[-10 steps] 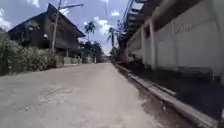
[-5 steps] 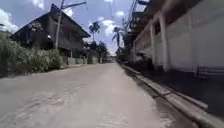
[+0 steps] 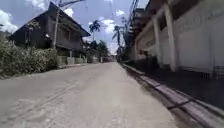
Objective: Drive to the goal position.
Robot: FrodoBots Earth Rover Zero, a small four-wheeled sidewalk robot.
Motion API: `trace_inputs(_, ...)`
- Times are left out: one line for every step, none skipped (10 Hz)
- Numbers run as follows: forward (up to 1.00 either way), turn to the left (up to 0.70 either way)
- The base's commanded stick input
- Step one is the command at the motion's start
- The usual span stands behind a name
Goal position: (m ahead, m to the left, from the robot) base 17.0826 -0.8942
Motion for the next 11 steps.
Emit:
trace_inputs(1.00,-0.40)
trace_inputs(1.00,-0.39)
trace_inputs(1.00,0.00)
trace_inputs(1.00,0.00)
trace_inputs(1.00,0.00)
trace_inputs(1.00,0.00)
trace_inputs(1.00,0.00)
trace_inputs(1.00,0.00)
trace_inputs(1.00,0.00)
trace_inputs(1.00,0.00)
trace_inputs(1.00,0.01)
